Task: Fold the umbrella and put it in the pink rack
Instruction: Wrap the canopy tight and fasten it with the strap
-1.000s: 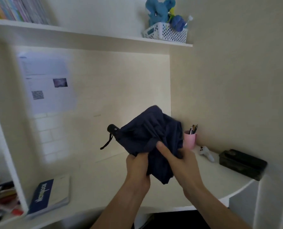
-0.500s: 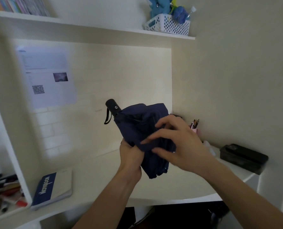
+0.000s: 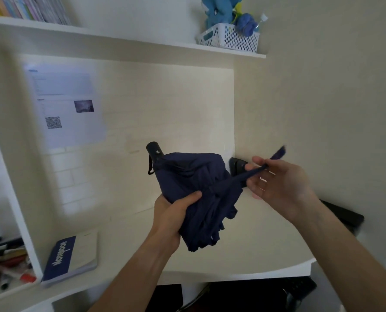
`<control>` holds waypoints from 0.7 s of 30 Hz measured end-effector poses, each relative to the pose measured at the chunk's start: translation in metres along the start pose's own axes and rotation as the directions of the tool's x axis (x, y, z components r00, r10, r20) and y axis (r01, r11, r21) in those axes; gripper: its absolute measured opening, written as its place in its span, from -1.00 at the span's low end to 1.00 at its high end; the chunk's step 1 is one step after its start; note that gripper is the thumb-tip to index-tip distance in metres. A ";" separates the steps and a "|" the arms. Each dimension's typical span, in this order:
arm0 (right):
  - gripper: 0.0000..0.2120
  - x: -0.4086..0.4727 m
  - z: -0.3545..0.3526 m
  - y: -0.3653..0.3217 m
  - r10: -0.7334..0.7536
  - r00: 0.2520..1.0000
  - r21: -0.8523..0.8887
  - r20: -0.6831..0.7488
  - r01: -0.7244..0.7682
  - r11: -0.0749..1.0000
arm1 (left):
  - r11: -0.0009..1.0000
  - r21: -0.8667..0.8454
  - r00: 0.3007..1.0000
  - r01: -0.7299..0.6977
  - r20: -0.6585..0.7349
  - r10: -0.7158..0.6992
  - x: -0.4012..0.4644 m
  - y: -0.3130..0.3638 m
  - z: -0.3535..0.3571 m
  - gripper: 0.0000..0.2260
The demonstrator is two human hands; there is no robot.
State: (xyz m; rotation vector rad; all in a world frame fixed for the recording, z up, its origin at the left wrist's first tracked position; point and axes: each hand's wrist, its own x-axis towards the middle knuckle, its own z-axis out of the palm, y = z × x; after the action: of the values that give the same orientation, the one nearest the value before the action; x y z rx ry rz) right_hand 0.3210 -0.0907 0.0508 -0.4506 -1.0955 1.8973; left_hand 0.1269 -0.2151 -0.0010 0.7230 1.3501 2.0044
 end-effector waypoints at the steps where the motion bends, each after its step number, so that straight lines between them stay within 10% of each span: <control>1: -0.79 0.000 -0.004 -0.004 0.030 0.999 -0.012 0.013 -0.030 0.999 | 1.000 0.006 1.000 -0.006 -0.015 0.006 0.001 0.000 -0.002 -0.65; 8: -0.54 -0.006 -0.024 -0.031 0.078 0.997 -0.429 -0.027 -0.082 0.899 | 0.974 0.194 0.986 -0.115 -0.099 0.135 0.016 0.008 -0.024 -0.45; 11: -0.59 -0.003 -0.016 -0.020 -0.336 0.929 -0.664 -0.156 0.154 0.732 | 0.946 0.288 0.976 -0.150 -0.109 0.188 0.018 0.011 -0.028 -0.38; 13: -0.68 -0.007 0.002 0.002 -0.460 0.888 -0.735 0.012 0.320 0.598 | 0.930 0.332 0.974 -0.158 -0.105 0.203 0.018 0.011 -0.025 -0.34; 17: -0.65 0.007 0.023 0.052 -0.100 0.957 -0.881 0.273 0.290 0.374 | 0.920 0.358 0.977 -0.161 -0.076 0.200 0.017 0.010 -0.018 -0.38; 21: -0.79 0.019 0.024 0.056 0.006 0.950 -0.850 0.313 0.277 0.448 | 0.936 0.326 0.985 -0.133 -0.061 0.162 0.014 0.010 -0.021 -0.45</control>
State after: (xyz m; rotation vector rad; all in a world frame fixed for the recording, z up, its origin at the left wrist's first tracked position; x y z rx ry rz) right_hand 0.2663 -0.1003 0.0197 -0.6442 -2.2585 1.0799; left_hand 0.1002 -0.2203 0.0028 0.9156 1.7464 1.9700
